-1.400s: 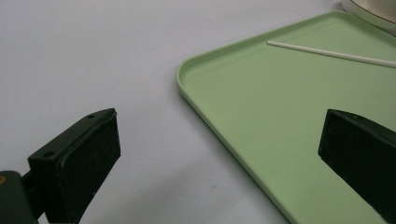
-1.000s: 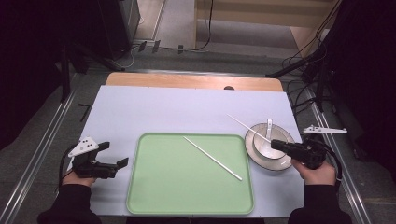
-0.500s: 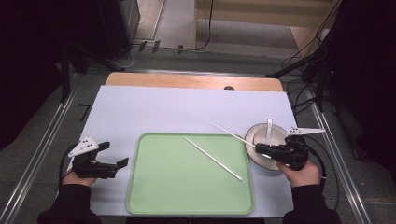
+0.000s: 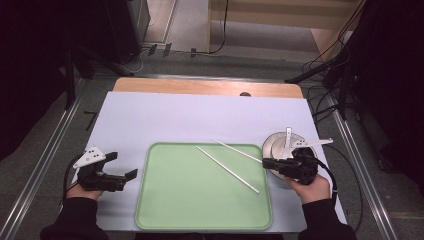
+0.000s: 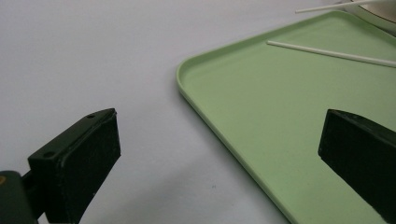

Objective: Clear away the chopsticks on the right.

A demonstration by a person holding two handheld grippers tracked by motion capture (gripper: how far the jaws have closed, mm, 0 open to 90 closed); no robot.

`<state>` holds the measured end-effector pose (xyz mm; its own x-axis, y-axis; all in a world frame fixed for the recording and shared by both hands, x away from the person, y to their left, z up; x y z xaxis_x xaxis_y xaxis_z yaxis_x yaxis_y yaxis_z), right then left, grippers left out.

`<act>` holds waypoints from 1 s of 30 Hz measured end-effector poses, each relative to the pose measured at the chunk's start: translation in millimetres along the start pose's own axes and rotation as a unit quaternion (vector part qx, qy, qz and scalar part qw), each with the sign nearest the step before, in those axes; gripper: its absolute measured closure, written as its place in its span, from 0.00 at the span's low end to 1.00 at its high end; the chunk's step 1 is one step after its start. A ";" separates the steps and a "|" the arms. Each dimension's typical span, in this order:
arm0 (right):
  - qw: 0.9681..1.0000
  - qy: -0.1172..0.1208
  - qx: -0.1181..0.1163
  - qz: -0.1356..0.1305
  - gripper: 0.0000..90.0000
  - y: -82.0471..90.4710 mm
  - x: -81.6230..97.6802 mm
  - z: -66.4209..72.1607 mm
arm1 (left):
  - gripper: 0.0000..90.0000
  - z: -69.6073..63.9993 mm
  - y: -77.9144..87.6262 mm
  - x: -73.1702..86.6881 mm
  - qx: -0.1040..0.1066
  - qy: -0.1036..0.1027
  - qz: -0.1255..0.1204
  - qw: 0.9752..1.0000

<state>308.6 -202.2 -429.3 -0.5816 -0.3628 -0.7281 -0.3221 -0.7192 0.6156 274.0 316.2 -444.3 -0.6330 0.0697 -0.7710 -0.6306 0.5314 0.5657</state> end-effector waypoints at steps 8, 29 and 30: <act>1.000 0.005 -0.007 0.007 0.94 -9.2 -1.3 9.3 | 0.00 0.2 -0.1 0.0 0.002 0.000 -0.001 1.000; 0.998 0.035 -0.019 0.056 0.94 -53.2 4.1 42.6 | 0.00 0.0 0.6 -0.1 0.002 0.001 -0.003 1.000; 0.997 0.037 -0.018 0.059 0.94 -55.1 5.2 43.4 | 0.00 0.0 0.7 -0.1 0.002 0.001 -0.004 1.000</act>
Point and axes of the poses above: each handheld gripper's, and its own axes: y roughly backward along the jaws, x roughly out of its underside, z roughly to its left, the point moved 3 cm from there along -y, roughly forward along the jaws, and after that the axes turned 11 degrees about y, right-handed, at the moved point
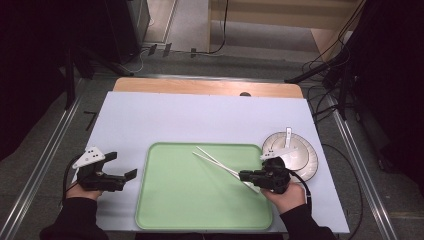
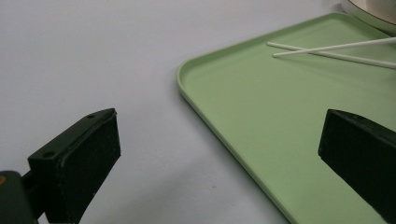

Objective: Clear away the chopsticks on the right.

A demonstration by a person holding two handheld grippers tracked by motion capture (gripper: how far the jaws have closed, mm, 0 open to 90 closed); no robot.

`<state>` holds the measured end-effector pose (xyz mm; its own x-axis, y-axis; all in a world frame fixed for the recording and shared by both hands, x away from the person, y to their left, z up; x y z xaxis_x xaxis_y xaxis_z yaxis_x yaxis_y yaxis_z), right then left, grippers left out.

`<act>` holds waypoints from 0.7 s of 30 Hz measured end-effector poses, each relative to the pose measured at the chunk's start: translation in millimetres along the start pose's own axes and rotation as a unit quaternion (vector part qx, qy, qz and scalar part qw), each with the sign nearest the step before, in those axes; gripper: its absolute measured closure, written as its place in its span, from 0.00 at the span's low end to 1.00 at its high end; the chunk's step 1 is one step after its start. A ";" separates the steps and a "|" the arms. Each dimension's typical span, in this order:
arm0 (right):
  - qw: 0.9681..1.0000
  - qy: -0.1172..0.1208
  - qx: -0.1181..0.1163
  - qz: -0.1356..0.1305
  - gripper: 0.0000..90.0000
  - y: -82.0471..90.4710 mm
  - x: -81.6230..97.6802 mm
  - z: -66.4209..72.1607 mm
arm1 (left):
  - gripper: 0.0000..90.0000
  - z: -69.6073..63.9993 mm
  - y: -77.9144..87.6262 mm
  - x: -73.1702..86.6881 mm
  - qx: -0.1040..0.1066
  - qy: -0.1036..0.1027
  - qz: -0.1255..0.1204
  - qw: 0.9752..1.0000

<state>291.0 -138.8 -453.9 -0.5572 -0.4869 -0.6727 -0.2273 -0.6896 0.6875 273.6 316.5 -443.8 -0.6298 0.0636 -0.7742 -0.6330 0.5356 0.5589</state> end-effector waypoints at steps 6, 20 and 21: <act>1.000 0.009 -0.001 0.021 0.94 -11.1 4.3 4.6 | 0.00 -0.2 -0.5 0.0 0.001 -0.002 0.001 1.000; 0.998 0.043 0.006 0.045 0.93 -39.4 11.4 9.7 | 0.00 0.1 0.0 -0.1 0.002 0.002 -0.003 1.000; 0.998 0.044 0.009 0.047 0.93 -40.3 12.3 9.5 | 0.00 0.0 0.0 -0.1 0.002 0.002 -0.002 1.000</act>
Point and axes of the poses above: each handheld gripper's, and its own axes: y roughly backward along the jaws, x roughly out of its underside, z roughly to its left, the point moved 3 cm from there along -y, roughly forward along the jaws, and after that the axes turned 11 degrees about y, right-handed, at the moved point
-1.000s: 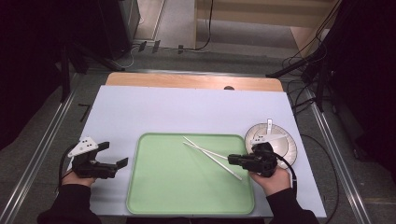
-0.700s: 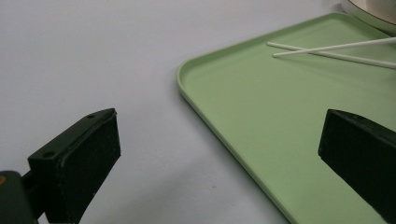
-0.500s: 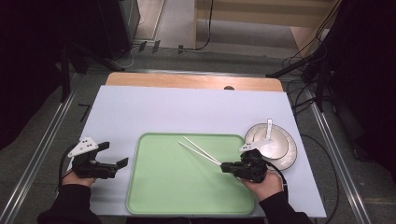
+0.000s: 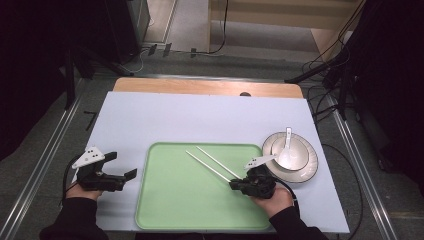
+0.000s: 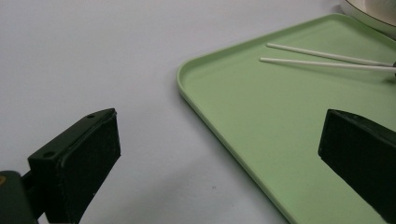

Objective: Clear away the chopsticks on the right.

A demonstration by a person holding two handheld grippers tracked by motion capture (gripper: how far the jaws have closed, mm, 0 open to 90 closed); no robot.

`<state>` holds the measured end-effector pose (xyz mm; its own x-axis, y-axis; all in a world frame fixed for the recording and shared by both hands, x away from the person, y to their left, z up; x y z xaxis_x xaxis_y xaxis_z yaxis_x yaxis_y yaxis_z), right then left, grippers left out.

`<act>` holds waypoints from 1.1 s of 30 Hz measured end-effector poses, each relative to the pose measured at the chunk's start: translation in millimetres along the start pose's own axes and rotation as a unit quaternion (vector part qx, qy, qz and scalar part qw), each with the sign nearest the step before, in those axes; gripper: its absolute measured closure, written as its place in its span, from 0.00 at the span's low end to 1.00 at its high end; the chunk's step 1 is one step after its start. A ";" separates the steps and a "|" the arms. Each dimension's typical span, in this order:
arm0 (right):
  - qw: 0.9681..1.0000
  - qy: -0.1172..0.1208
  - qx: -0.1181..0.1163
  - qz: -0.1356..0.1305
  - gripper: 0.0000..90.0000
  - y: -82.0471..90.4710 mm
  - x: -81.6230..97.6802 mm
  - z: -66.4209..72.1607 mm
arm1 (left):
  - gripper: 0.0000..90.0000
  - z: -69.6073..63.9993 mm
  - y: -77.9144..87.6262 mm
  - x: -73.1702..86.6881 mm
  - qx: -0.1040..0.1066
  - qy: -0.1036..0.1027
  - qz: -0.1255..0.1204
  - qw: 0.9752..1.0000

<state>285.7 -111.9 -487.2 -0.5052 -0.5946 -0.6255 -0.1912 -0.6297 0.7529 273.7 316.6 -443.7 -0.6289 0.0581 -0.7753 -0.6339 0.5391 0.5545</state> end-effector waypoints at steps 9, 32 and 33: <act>1.000 0.000 0.002 -0.003 0.89 -2.6 3.0 -2.9 | 0.00 0.1 0.6 -0.1 -0.001 0.001 -0.002 1.000; 0.998 0.023 -0.030 -0.053 0.38 9.6 -26.5 -3.4 | 0.00 1.1 0.7 -0.6 -0.001 -0.003 -0.001 1.000; 0.998 0.024 -0.032 -0.055 0.36 9.2 -28.8 -3.9 | 0.00 1.1 0.7 -0.5 -0.001 -0.003 -0.001 1.000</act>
Point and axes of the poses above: each handheld gripper's, and its own axes: y roughly backward along the jaws, x roughly out of its underside, z roughly to its left, the point moved 3 cm from there along -y, roughly forward along the jaws, and after that the axes turned 11 degrees about y, right-handed, at the moved point
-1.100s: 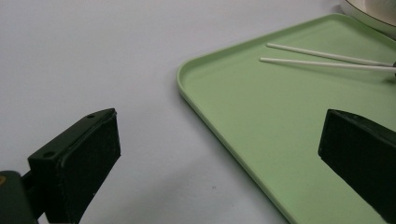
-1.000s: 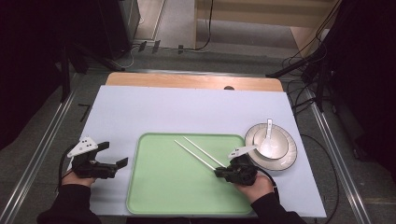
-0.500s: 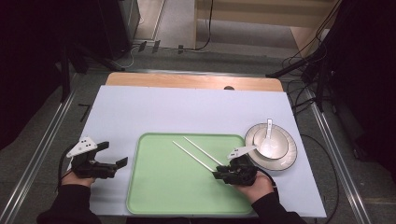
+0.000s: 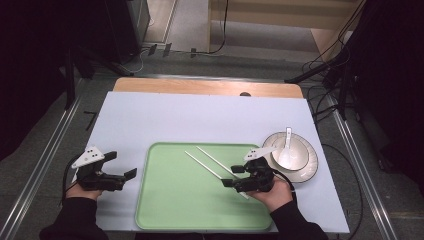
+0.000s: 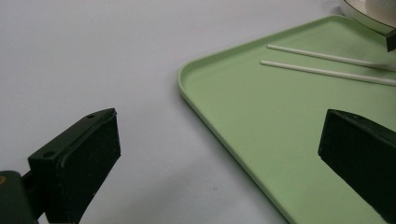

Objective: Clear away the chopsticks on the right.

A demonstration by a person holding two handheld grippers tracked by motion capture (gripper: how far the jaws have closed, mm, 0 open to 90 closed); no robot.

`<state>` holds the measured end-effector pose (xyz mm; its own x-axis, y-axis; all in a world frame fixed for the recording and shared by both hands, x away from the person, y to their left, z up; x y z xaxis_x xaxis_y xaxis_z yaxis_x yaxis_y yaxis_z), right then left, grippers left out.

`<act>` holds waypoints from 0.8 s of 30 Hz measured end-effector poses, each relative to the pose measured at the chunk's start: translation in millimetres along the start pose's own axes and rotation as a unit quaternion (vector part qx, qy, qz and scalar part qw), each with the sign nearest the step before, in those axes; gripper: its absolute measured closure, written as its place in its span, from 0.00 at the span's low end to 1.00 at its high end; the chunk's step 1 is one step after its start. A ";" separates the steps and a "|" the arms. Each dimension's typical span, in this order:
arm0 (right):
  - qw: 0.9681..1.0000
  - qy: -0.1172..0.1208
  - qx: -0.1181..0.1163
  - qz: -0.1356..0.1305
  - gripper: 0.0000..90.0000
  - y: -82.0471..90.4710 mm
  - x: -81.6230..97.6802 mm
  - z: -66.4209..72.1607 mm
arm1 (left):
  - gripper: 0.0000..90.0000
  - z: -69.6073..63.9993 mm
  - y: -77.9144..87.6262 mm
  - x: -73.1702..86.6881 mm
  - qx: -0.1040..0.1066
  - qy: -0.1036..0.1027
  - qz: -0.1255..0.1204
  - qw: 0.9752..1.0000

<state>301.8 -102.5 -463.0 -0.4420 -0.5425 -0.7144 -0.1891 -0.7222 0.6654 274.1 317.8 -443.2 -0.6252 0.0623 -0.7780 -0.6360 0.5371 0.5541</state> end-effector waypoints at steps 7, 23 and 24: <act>1.000 0.001 0.012 0.003 0.33 -10.0 -15.5 -3.0 | 0.00 -0.2 0.0 0.1 -0.001 0.001 -0.001 1.000; 1.000 0.026 0.003 0.015 0.38 -50.5 -43.3 -1.7 | 0.00 -0.5 0.0 0.0 -0.002 -0.001 -0.002 1.000; 1.000 0.027 0.005 0.014 0.39 -53.8 -45.7 -1.9 | 0.00 -0.3 0.1 0.0 -0.003 -0.001 -0.001 1.000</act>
<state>333.8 -39.7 -466.6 -0.3993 -0.5842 -0.7066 -0.1858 -0.7031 0.6864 273.9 317.6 -443.1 -0.6230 0.0616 -0.7798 -0.6404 0.5323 0.5537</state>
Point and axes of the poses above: each handheld gripper's, and its own axes: y roughly backward along the jaws, x roughly out of its underside, z roughly to its left, the point moved 3 cm from there along -y, roughly forward along the jaws, and after that the axes turned 11 degrees about y, right-handed, at the moved point
